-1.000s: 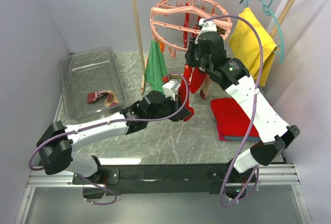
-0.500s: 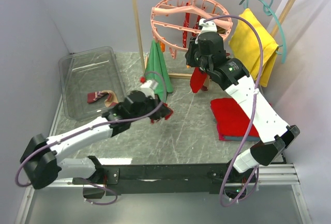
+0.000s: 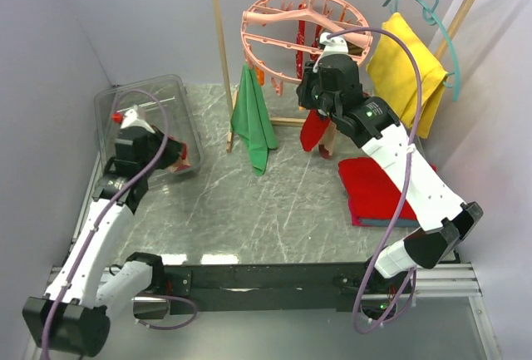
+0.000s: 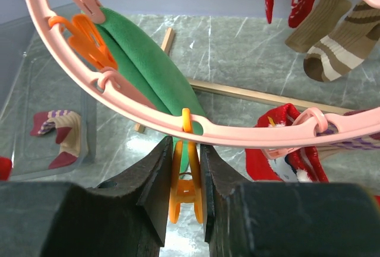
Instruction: Remove the socks clipped to the hanger
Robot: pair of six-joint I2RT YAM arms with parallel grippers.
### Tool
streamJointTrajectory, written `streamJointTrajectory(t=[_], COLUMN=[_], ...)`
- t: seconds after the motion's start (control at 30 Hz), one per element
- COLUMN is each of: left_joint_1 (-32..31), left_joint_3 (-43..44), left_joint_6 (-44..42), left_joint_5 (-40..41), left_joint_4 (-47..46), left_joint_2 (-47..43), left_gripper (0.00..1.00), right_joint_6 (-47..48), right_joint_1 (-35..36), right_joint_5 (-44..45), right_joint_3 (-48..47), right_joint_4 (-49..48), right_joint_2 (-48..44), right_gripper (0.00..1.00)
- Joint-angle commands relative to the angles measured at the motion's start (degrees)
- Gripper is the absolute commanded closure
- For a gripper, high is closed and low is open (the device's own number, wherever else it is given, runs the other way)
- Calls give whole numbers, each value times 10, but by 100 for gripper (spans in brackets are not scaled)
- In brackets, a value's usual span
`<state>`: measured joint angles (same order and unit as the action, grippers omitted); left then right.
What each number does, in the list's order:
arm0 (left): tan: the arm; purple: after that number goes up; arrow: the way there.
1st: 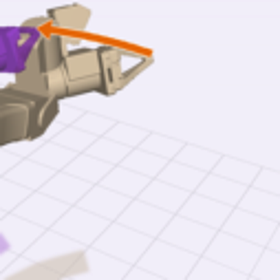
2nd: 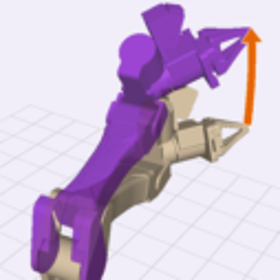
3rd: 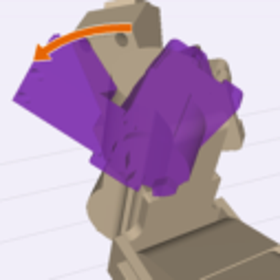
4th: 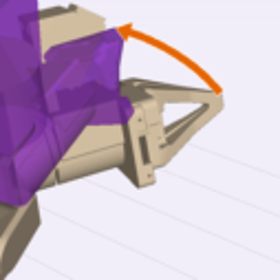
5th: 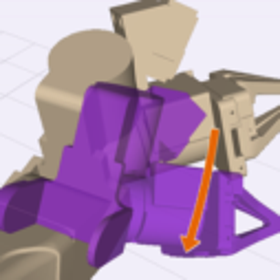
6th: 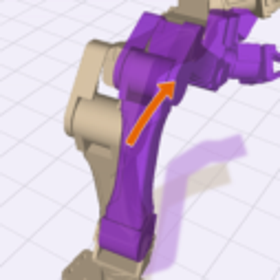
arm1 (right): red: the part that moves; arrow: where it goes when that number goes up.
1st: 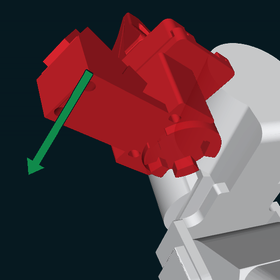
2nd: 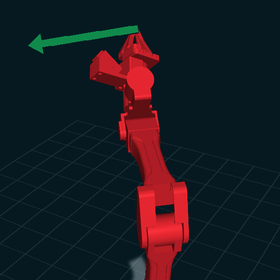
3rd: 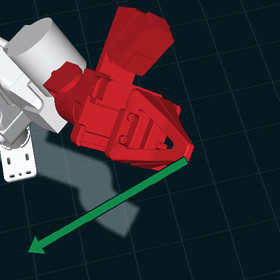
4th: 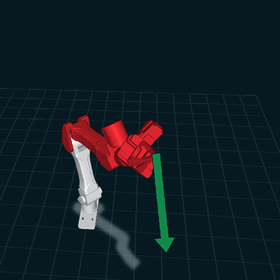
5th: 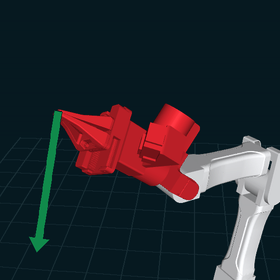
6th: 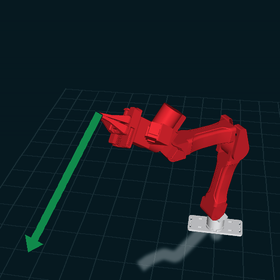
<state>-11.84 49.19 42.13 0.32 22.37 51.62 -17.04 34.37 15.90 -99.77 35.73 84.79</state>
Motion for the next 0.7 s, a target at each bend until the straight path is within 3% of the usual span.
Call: streamJointTrajectory(t=[0.0,0.23,0.27,0.33,0.47,0.5,0.67], left_joint_1=[68,145,152,170,172,171,167], left_joint_3=[27,19,20,25,27,28,23], left_joint_6=[-13,6,10,15,23,21,17], left_joint_5=[-64,-102,-106,-125,-128,-129,-141], left_joint_4=[9,-56,-59,-65,-77,-79,-87], left_joint_2=[29,128,138,161,154,144,110], left_gripper=[92,87,76,65,10,1,2], right_joint_6=[-1,-3,-5,-4,-3,-2,-4], right_joint_1=[3,4,3,4,3,3,3], right_joint_5=[-12,-25,-26,-31,-32,-31,-32], right_joint_3=[9,12,12,11,12,12,21], right_joint_4=[-17,-18,-19,-19,-15,-16,-21], right_joint_2=[-26,-29,-30,-31,-32,-31,-31], right_gripper=[100,100,100,100,100,100,100])
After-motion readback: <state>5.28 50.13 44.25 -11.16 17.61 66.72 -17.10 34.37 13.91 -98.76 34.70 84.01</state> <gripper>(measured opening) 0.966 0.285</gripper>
